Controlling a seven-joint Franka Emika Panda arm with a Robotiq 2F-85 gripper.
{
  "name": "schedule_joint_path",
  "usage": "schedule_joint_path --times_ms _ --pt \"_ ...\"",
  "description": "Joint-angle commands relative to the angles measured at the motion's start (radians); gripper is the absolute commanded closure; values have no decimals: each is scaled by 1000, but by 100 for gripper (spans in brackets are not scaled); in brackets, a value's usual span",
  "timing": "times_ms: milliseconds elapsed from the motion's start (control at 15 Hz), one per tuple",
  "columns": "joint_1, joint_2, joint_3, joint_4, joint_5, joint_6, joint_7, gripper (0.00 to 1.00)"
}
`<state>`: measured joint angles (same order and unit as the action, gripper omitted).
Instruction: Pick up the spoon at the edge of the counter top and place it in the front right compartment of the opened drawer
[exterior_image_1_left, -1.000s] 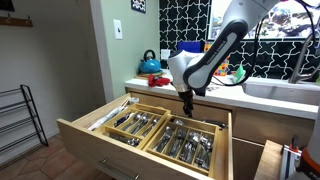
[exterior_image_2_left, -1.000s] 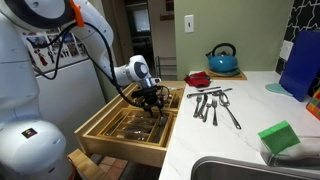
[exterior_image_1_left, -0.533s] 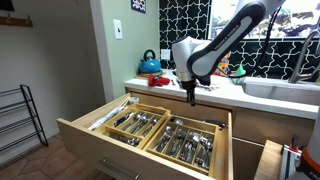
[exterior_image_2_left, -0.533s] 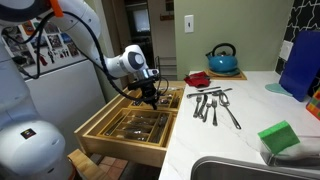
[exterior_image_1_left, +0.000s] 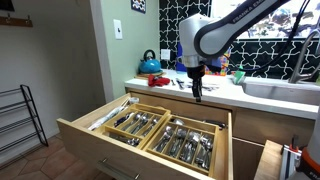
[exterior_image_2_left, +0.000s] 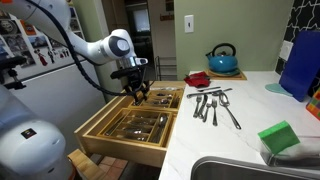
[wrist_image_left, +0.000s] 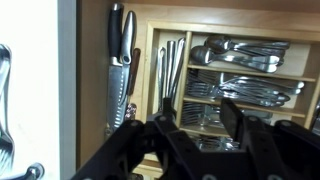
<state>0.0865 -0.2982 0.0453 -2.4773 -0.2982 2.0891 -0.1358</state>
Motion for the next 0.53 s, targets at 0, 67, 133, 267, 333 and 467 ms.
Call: schedule_joint_path --times_ms 0,67,133,267,333,467 --pt "16 -158 8 -58 98 -121 -6 15" --pt "19 -188 9 -65 115 -140 1 8" --pt "23 -216 10 -69 131 -155 6 1" --pt "31 -253 10 -71 152 -184 -7 0" --pt "17 -188 12 -31 122 -167 -1 3" --pt "23 -224 13 -43 130 -174 -1 0"
